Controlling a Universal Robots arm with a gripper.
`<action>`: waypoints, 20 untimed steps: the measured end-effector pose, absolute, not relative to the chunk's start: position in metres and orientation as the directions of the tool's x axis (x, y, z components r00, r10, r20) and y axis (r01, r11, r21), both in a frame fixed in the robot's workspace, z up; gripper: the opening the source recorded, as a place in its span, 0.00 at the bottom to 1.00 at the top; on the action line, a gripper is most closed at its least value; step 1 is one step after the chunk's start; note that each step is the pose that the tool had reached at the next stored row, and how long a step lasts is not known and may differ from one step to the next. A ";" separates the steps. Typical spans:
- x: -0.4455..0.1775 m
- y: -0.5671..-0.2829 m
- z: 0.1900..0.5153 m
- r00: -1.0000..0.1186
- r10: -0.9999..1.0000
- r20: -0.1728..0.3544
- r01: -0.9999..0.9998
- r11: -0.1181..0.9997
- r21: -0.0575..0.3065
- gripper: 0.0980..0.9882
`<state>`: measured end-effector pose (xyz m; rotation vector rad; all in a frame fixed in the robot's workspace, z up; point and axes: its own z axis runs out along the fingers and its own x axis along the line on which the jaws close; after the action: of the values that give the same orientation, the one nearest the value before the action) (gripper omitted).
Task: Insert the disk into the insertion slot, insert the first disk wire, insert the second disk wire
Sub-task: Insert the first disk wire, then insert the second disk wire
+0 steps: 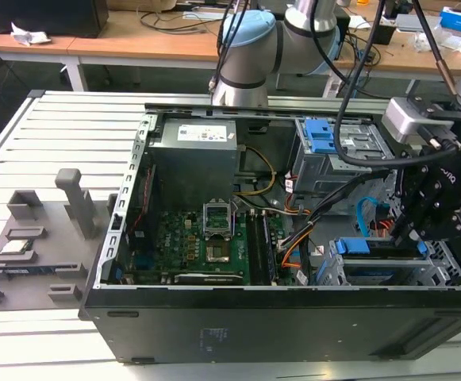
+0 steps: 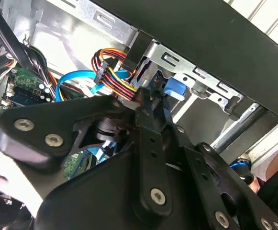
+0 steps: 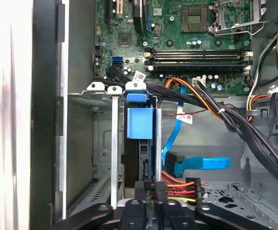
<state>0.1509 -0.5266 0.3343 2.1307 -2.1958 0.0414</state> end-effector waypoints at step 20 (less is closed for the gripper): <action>0.151 -0.519 0.383 -0.029 -0.997 0.078 -0.999 0.032 0.037 0.01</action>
<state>0.1509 -0.5192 0.3828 2.1303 -2.1954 0.0425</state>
